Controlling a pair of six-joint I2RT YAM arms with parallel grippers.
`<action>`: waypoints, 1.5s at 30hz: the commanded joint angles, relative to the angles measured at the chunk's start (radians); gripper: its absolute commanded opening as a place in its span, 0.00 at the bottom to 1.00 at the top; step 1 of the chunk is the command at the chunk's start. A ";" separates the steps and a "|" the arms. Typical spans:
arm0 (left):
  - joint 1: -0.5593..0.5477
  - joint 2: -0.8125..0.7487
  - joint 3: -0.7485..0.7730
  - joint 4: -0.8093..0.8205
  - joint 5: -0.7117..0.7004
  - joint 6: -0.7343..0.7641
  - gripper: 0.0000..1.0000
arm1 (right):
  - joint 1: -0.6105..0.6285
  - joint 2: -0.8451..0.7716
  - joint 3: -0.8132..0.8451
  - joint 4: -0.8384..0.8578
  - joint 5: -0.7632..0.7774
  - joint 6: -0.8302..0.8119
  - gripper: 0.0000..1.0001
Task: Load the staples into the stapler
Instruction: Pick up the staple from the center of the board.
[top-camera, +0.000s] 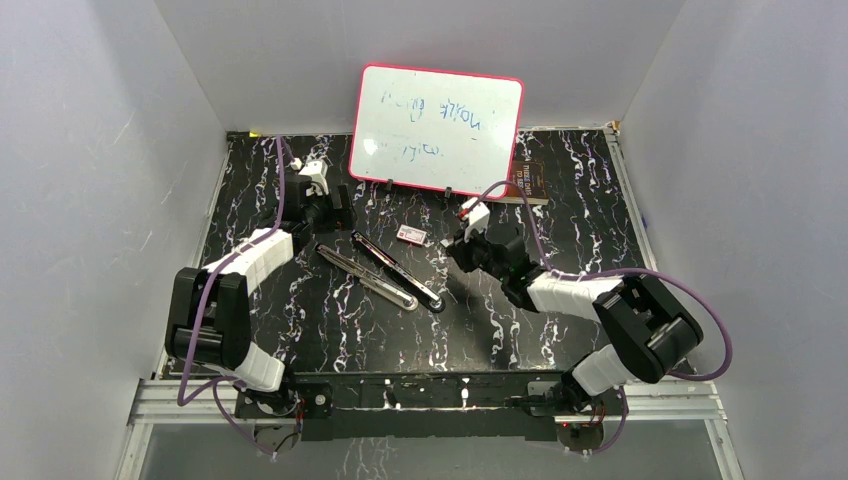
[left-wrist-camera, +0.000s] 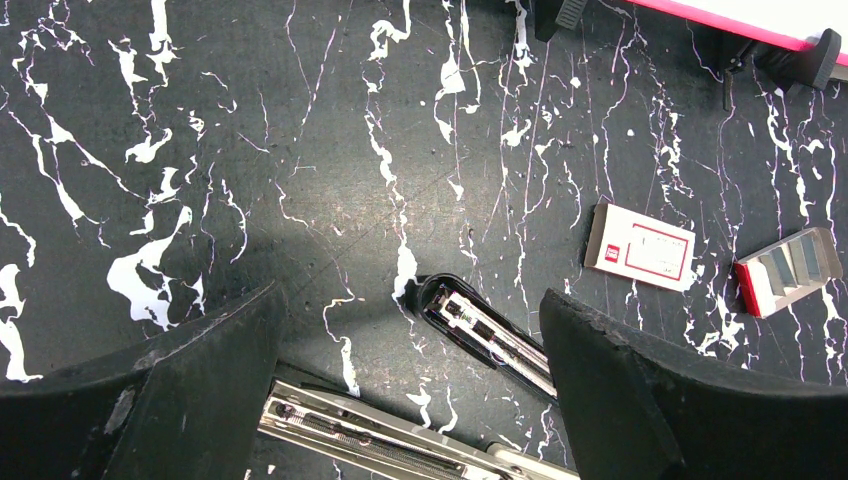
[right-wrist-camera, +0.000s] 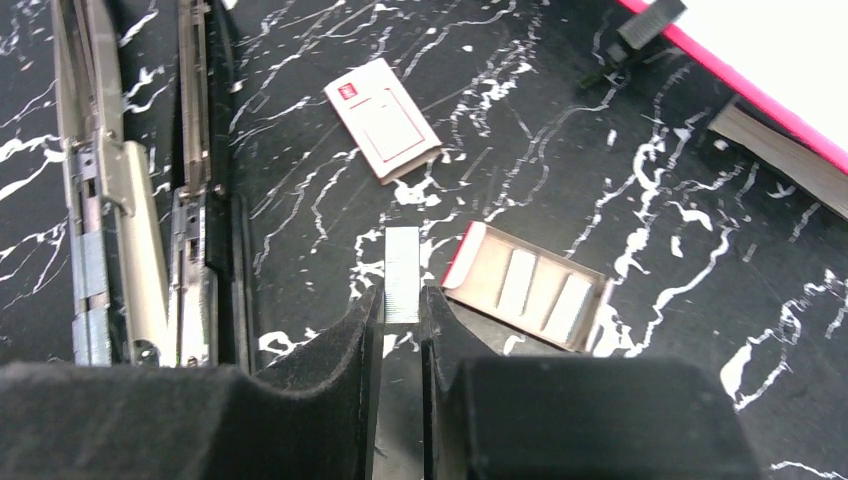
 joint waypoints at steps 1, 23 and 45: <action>0.004 -0.036 -0.014 0.012 0.014 -0.003 0.97 | -0.047 -0.021 0.075 -0.053 -0.033 0.054 0.00; 0.004 -0.034 -0.014 0.014 0.018 -0.008 0.97 | 0.166 0.017 0.128 -0.097 0.153 0.032 0.00; 0.004 -0.036 -0.016 0.017 0.018 -0.009 0.97 | 0.216 0.031 0.207 -0.254 0.142 0.087 0.00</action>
